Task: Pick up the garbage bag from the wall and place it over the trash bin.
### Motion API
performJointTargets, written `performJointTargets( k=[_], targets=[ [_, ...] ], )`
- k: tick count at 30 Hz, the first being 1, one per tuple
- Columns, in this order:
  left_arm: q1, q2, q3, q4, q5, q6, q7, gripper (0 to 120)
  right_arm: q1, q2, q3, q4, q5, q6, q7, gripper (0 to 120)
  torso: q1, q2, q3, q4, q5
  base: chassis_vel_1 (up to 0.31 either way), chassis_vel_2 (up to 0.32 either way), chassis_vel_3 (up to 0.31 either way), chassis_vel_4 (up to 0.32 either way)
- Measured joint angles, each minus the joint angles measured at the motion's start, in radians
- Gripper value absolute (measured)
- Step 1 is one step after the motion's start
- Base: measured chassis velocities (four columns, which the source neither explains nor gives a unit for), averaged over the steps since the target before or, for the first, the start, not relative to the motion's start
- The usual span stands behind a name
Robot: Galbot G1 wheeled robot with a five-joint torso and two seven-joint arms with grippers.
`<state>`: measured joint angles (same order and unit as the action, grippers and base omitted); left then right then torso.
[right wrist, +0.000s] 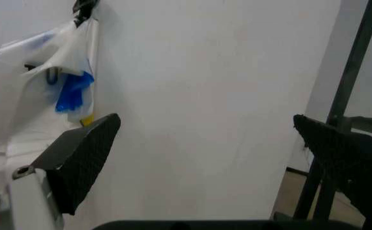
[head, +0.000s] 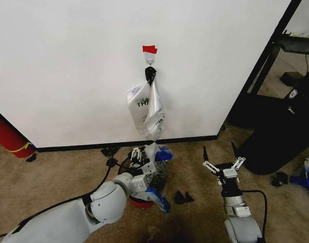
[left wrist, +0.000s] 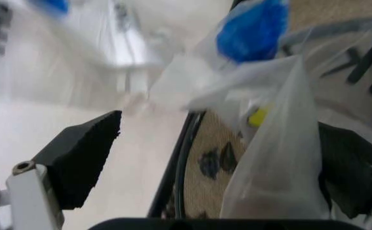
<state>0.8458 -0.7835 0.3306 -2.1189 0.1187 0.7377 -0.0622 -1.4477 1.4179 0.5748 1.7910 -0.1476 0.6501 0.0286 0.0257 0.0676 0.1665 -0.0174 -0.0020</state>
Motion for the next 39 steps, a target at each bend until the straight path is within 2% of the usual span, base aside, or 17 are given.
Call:
performJointTargets(
  k=[4, 7, 8, 15, 16, 21, 24, 28, 30, 31, 34, 37, 39],
  targets=[
    [0.091, -0.020, -0.111, -0.003, -0.009, -0.001, -0.013, 100, 0.005, -0.001, -0.004, -0.011, 0.001, 0.002, -0.001, 100, 0.000, 0.000, 0.000, 0.0000, 0.0000, 0.000, 0.000, 0.000, 0.000],
    [0.180, -0.045, -0.206, -0.015, -0.069, -0.001, -0.048, 100, 0.013, -0.001, -0.015, -0.023, 0.001, 0.003, -0.007, 100, 0.000, 0.000, 0.000, 0.0003, 0.0000, 0.000, 0.000, 0.000, 0.000],
    [0.180, -0.045, -0.206, -0.015, -0.069, -0.001, -0.048, 100, 0.013, -0.001, -0.015, -0.023, 0.001, 0.003, -0.007, 100, 0.000, 0.000, 0.000, 0.0003, 0.0000, 0.000, 0.000, 0.000, 0.000],
    [0.281, -0.103, -0.307, -0.026, -0.350, -0.002, -0.214, 100, 0.018, -0.011, -0.049, -0.047, 0.032, 0.007, -0.062, 100, 0.000, 0.000, 0.000, -0.0002, 0.0000, 0.000, 0.000, 0.000, 0.000],
    [0.281, -0.103, -0.307, -0.026, -0.350, -0.002, -0.214, 100, 0.018, -0.011, -0.049, -0.047, 0.032, 0.007, -0.062, 100, 0.000, 0.000, 0.000, -0.0002, 0.0000, 0.000, 0.000, 0.000, 0.000],
    [0.318, -0.166, -0.350, -0.018, -0.528, -0.002, -0.303, 100, 0.017, -0.051, -0.093, -0.067, 0.145, -0.011, -0.154, 100, 0.000, 0.000, 0.000, -0.0002, 0.0001, 0.000, 0.000, 0.000, 0.000],
    [0.332, -0.193, -0.367, -0.011, -0.571, -0.012, -0.320, 100, 0.017, -0.077, -0.116, -0.074, 0.190, -0.026, -0.195, 100, 0.000, 0.000, 0.000, -0.0002, 0.0004, 0.000, 0.000, 0.000, 0.000],
    [0.356, -0.226, -0.380, 0.008, -0.597, -0.064, -0.336, 100, 0.018, -0.163, -0.210, -0.069, 0.319, -0.112, -0.213, 100, 0.000, 0.000, 0.000, 0.0000, 0.0002, 0.000, 0.000, 0.000, 0.000],
    [0.360, -0.234, -0.382, 0.010, -0.597, -0.076, -0.338, 100, 0.027, -0.227, -0.279, -0.044, 0.421, -0.209, -0.210, 100, 0.000, 0.000, 0.000, 0.0000, 0.0001, 0.000, 0.000, 0.000, 0.000],
    [0.360, -0.234, -0.382, 0.010, -0.597, -0.076, -0.338, 100, 0.027, -0.227, -0.279, -0.044, 0.421, -0.209, -0.210, 100, 0.000, 0.000, 0.000, 0.0000, 0.0001, 0.000, 0.000, 0.000, 0.000],
    [0.344, -0.234, -0.372, 0.016, -0.597, -0.079, -0.338, 100, 0.041, -0.299, -0.341, 0.004, 0.545, -0.345, -0.178, 100, 0.000, 0.000, 0.000, 0.0004, 0.0006, 0.000, 0.000, 0.000, 0.000],
    [0.292, -0.228, -0.331, 0.035, -0.601, -0.081, -0.335, 100, 0.042, -0.360, -0.357, 0.062, 0.664, -0.439, -0.142, 100, 0.000, 0.000, 0.000, -0.0002, 0.0004, 0.000, 0.000, 0.000, 0.000],
    [0.278, -0.227, -0.321, 0.040, -0.602, -0.081, -0.333, 100, 0.043, -0.375, -0.359, 0.080, 0.700, -0.465, -0.124, 100, 0.000, 0.000, 0.000, -0.0005, 0.0003, 0.000, 0.000, 0.000, 0.000]
  ],
)
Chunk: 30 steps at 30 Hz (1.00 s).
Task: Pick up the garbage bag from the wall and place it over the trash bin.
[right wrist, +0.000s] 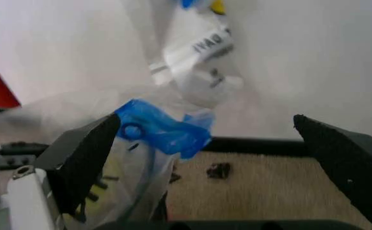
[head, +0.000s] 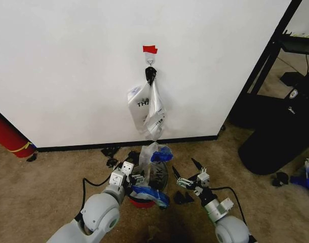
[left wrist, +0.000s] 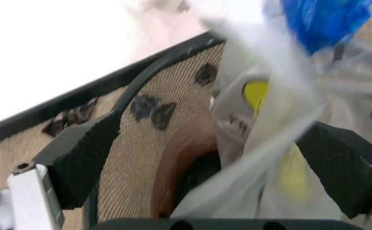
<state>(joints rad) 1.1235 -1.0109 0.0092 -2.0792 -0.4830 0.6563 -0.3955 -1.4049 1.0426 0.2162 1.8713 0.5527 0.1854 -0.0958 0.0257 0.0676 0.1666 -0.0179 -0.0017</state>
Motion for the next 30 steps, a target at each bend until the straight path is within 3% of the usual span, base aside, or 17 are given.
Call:
performJointTargets(
  k=[6, 11, 18, 30],
  targets=[
    [-0.024, 0.002, 0.014, 0.005, 0.000, 0.000, 0.007, 100, 0.083, -0.083, -0.038, 0.045, 0.204, -0.137, 0.046, 100, 0.000, 0.000, 0.000, 0.0009, -0.0001, 0.000, 0.000, 0.000, 0.000],
    [-0.024, 0.013, 0.005, 0.004, 0.008, 0.003, 0.008, 100, 0.146, -0.125, -0.050, 0.045, 0.318, -0.252, -0.037, 100, 0.000, 0.000, 0.000, 0.0004, -0.0002, 0.000, 0.000, 0.000, 0.000],
    [-0.017, 0.024, -0.017, 0.014, 0.028, 0.005, -0.007, 100, 0.154, -0.124, -0.038, 0.002, 0.248, -0.281, -0.198, 100, 0.000, 0.000, 0.000, 0.0003, -0.0002, 0.000, 0.000, 0.000, 0.000],
    [0.027, -0.018, -0.072, 0.032, 0.049, -0.022, -0.030, 100, 0.140, -0.092, -0.028, -0.038, 0.171, -0.248, -0.251, 100, 0.000, 0.000, 0.000, 0.0004, -0.0002, 0.000, 0.000, 0.000, 0.000]
  ],
)
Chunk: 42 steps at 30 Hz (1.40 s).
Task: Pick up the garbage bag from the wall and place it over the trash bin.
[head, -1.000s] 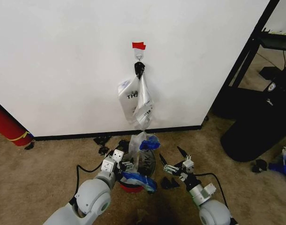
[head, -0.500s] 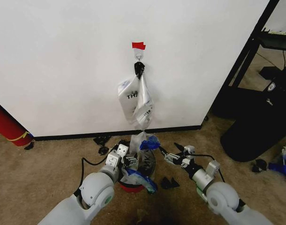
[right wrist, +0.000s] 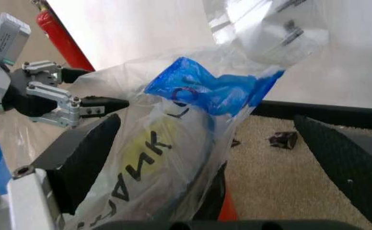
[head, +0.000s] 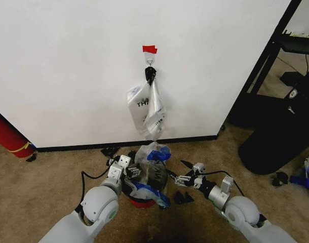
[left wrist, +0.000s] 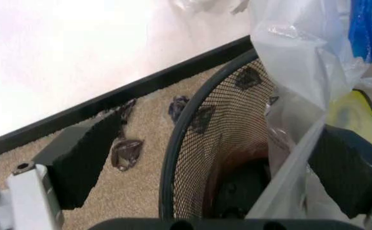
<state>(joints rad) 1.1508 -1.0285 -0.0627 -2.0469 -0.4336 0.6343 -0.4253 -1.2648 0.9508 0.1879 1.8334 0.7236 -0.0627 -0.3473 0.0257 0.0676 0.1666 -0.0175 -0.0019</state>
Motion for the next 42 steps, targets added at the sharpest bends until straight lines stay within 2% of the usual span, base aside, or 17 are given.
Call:
performJointTargets(
  k=[9, 14, 18, 20, 21, 28, 32, 42],
  targets=[
    [0.006, -0.016, 0.003, 0.004, 0.001, -0.005, -0.002, 100, 0.022, -0.007, -0.028, -0.006, 0.016, 0.002, 0.044, 100, 0.000, 0.000, 0.000, -0.0001, 0.0000, 0.000, 0.000, 0.000, 0.000],
    [0.014, -0.024, 0.005, -0.005, 0.005, -0.005, 0.001, 100, 0.076, -0.048, -0.092, 0.021, 0.084, -0.026, 0.114, 100, 0.000, 0.000, 0.000, 0.0001, 0.0000, 0.000, 0.000, 0.000, 0.000],
    [0.013, -0.037, 0.006, -0.012, 0.009, -0.004, 0.004, 100, 0.164, -0.113, -0.181, 0.062, 0.164, -0.131, 0.218, 100, 0.000, 0.000, 0.000, 0.0002, -0.0001, 0.000, 0.000, 0.000, 0.000],
    [0.010, -0.044, 0.006, -0.013, 0.009, -0.003, 0.005, 100, 0.196, -0.121, -0.219, 0.079, 0.190, -0.201, 0.270, 100, 0.000, 0.000, 0.000, 0.0000, -0.0001, 0.000, 0.000, 0.000, 0.000],
    [0.010, -0.044, 0.006, -0.013, 0.009, -0.003, 0.005, 100, 0.196, -0.121, -0.219, 0.079, 0.190, -0.201, 0.270, 100, 0.000, 0.000, 0.000, 0.0000, -0.0001, 0.000, 0.000, 0.000, 0.000],
    [0.007, -0.038, 0.003, -0.021, 0.009, -0.001, 0.006, 100, 0.272, -0.068, -0.317, 0.076, 0.248, -0.344, 0.408, 100, 0.000, 0.000, 0.000, 0.0000, -0.0001, 0.000, 0.000, 0.000, 0.000],
    [0.013, -0.031, -0.002, -0.029, 0.009, -0.001, 0.006, 100, 0.318, -0.010, -0.353, 0.052, 0.266, -0.432, 0.536, 100, 0.000, 0.000, 0.000, 0.0001, -0.0002, 0.000, 0.000, 0.000, 0.000],
    [0.027, -0.020, -0.008, -0.035, 0.013, -0.002, 0.006, 100, 0.332, 0.050, -0.364, 0.029, 0.284, -0.486, 0.636, 99, 0.000, 0.000, 0.000, 0.0000, -0.0002, 0.000, 0.000, 0.000, 0.000]
  ],
)
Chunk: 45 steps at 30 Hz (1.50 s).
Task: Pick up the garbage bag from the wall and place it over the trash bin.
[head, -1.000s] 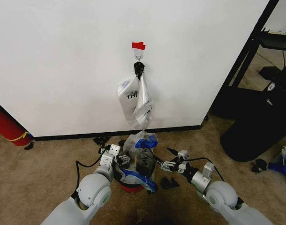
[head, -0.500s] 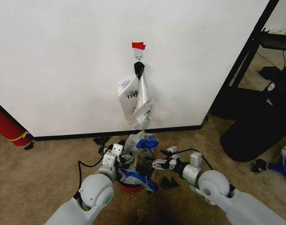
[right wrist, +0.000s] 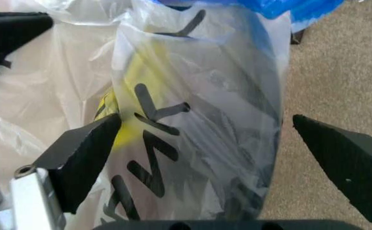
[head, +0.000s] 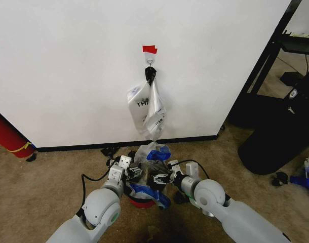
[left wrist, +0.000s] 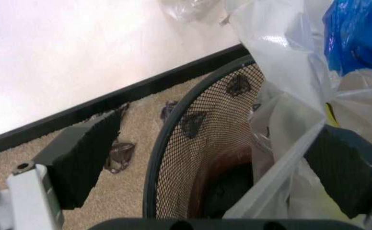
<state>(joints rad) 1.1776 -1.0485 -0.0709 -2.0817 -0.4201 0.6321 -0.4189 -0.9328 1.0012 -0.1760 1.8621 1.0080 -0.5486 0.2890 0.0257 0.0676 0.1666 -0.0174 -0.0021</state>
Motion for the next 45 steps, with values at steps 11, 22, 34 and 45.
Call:
performJointTargets(
  k=[11, 22, 34, 45],
  targets=[
    [-0.007, -0.001, 0.006, 0.009, 0.000, -0.004, 0.001, 100, -0.015, -0.001, 0.042, 0.005, -0.001, -0.038, 0.022, 70, 0.000, 0.000, 0.000, -0.0001, 0.0000, 0.000, 0.000, 0.000, 0.000],
    [-0.004, -0.005, 0.010, 0.013, 0.005, -0.006, 0.003, 100, -0.033, 0.030, 0.059, 0.005, -0.003, -0.064, 0.051, 26, 0.000, 0.000, 0.000, -0.0001, 0.0002, 0.000, 0.000, 0.000, 0.000],
    [0.053, -0.008, 0.008, -0.021, 0.041, -0.028, 0.015, 100, -0.075, 0.081, 0.072, 0.030, -0.017, 0.003, 0.142, 1, 0.000, 0.000, 0.000, 0.0000, 0.0000, 0.000, 0.000, 0.000, 0.000],
    [0.110, 0.007, -0.013, -0.115, 0.095, -0.053, 0.029, 100, -0.142, 0.111, 0.140, 0.058, -0.037, 0.064, 0.139, 1, 0.000, 0.000, 0.000, -0.0001, 0.0001, 0.000, 0.000, 0.000, 0.000]
  ],
)
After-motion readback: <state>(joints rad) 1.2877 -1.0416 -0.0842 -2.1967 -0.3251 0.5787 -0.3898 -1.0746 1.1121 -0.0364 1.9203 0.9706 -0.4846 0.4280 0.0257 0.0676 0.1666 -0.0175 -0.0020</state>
